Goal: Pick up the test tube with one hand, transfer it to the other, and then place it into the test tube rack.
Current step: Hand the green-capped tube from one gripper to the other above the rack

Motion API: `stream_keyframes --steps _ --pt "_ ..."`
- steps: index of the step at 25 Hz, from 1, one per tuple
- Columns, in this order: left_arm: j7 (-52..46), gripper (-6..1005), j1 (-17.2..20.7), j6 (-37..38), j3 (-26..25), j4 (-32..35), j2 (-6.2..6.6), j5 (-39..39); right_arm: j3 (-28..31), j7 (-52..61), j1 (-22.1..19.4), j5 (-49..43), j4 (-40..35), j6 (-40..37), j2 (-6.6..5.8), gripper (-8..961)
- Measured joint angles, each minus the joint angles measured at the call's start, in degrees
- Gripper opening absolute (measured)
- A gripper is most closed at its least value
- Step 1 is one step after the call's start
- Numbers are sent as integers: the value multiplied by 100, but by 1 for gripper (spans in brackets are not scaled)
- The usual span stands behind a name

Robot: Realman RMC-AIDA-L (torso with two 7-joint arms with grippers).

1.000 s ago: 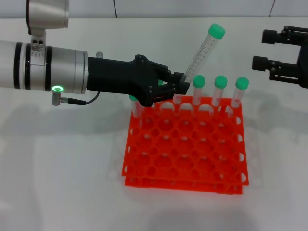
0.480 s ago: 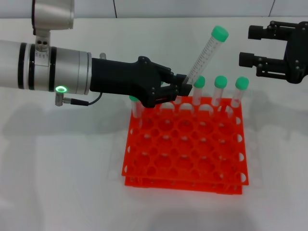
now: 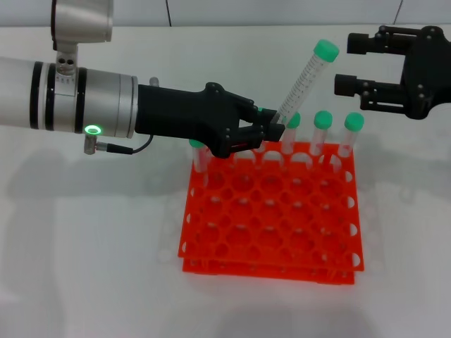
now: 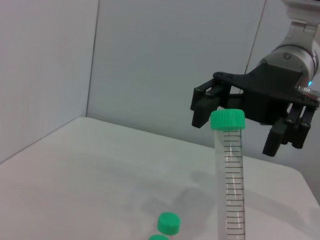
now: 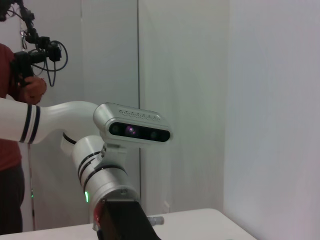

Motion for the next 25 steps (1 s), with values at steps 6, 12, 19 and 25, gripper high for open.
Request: stream_keyframes --steps 6,12,19,25 --pt "0 189 -9 1 57 1 0 -22 -84 1 96 63 15 16 17 633" --pt "0 189 -17 -10 77 9 -7 -33 -217 -7 150 100 23 87 27 633" --pt "122 190 21 22 77 35 -18 -43 -217 -1 154 100 26 156 27 633" --pt "214 189 43 34 77 11 -18 -45 -188 1 161 103 26 156 20 634"
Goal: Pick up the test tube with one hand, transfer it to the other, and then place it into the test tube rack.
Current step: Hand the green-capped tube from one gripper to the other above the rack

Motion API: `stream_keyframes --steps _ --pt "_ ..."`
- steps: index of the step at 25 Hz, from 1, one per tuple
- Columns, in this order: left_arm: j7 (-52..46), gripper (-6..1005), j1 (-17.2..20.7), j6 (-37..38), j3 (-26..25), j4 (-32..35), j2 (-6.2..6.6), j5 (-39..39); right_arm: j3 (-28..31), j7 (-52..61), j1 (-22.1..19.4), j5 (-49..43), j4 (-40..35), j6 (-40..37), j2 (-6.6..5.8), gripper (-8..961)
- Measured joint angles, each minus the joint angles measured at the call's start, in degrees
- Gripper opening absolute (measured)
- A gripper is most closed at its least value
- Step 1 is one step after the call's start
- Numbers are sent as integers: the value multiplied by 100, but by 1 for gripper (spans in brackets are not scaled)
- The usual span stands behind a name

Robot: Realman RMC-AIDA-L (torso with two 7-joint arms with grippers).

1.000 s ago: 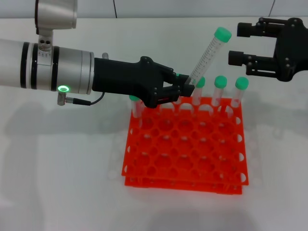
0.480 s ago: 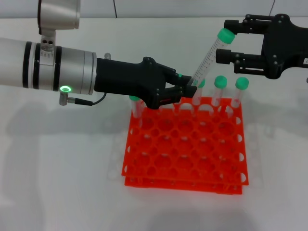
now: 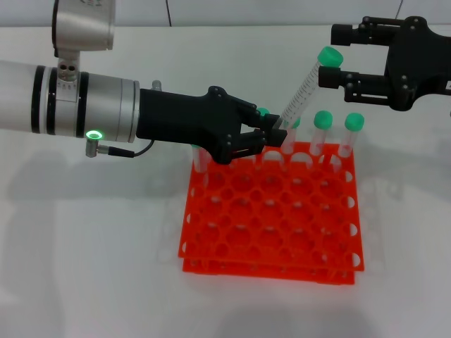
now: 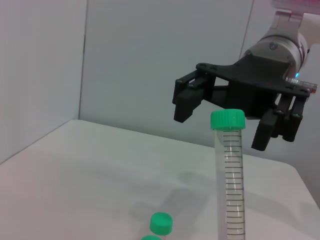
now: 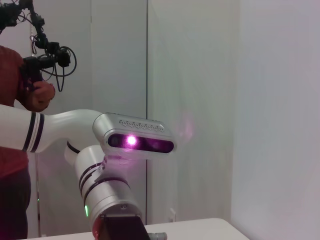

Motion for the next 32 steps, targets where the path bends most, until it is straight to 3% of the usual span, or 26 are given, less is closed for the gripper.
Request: stream_keyframes --steps 32 --pt "14 190 8 9 0 43 10 0 41 12 -5 226 296 -239 -44 632"
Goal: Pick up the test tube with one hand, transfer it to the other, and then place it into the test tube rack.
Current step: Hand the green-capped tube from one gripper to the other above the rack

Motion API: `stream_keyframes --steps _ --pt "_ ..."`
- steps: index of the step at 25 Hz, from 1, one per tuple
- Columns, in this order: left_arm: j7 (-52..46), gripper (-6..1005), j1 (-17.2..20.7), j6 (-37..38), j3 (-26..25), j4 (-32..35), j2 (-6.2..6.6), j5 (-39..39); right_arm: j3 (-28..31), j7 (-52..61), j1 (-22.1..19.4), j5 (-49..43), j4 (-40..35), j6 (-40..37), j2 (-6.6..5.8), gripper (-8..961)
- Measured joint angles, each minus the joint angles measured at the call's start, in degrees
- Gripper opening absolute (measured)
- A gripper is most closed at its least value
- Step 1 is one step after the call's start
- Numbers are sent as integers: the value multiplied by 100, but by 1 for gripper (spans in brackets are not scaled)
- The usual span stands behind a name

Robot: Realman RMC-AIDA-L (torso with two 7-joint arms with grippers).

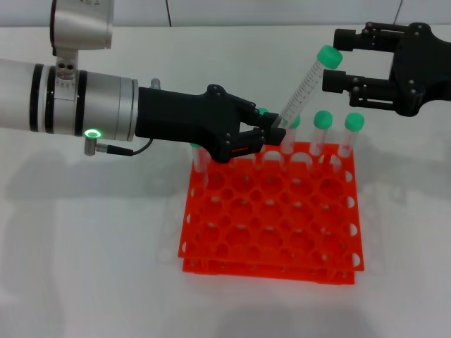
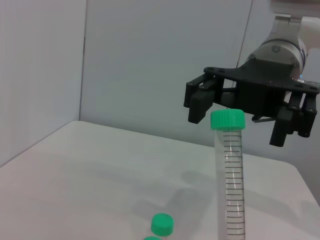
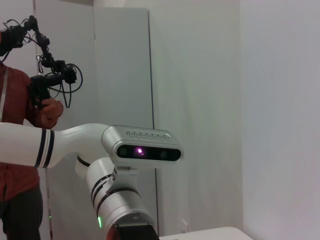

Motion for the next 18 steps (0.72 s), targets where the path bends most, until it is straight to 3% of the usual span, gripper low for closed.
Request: stream_keyframes --steps 18 --pt "89 189 -3 131 0 0 -10 -51 -9 -31 57 77 145 -54 16 612"
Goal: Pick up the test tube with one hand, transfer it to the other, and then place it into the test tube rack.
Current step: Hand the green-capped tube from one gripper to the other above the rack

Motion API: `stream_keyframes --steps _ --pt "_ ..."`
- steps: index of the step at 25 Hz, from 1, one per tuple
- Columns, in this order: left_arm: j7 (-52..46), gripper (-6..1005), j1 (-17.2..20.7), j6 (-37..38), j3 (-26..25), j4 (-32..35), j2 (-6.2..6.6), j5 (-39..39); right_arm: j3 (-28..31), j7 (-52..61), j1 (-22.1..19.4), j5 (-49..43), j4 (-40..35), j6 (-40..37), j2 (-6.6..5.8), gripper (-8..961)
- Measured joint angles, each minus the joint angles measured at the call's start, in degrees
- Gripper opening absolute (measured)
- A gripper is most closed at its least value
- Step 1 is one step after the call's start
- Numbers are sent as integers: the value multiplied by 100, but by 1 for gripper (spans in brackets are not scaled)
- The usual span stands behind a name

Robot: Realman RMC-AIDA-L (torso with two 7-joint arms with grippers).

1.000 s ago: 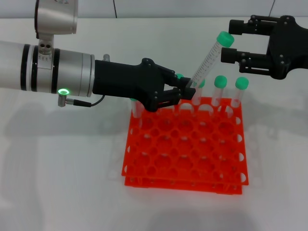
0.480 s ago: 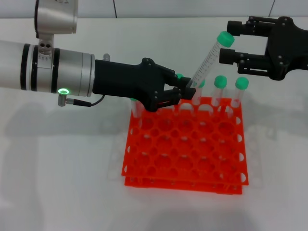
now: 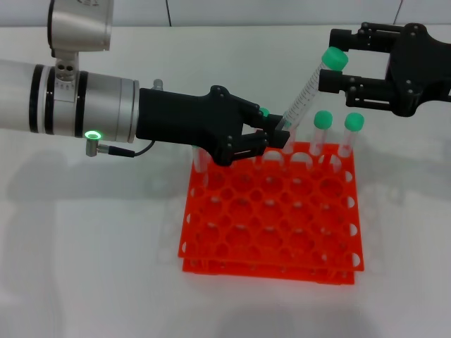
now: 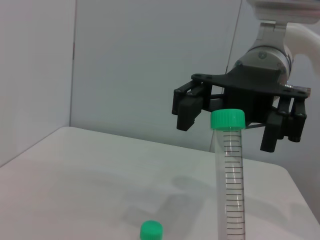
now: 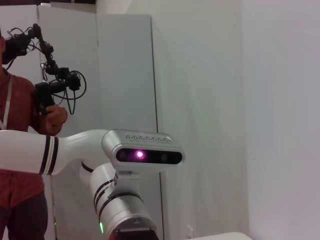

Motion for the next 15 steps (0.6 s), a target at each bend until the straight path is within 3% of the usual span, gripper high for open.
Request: stream_keyframes --steps 15 --pt "-1 190 25 2 0 0 0 1 -28 -7 -8 0 4 7 20 583"
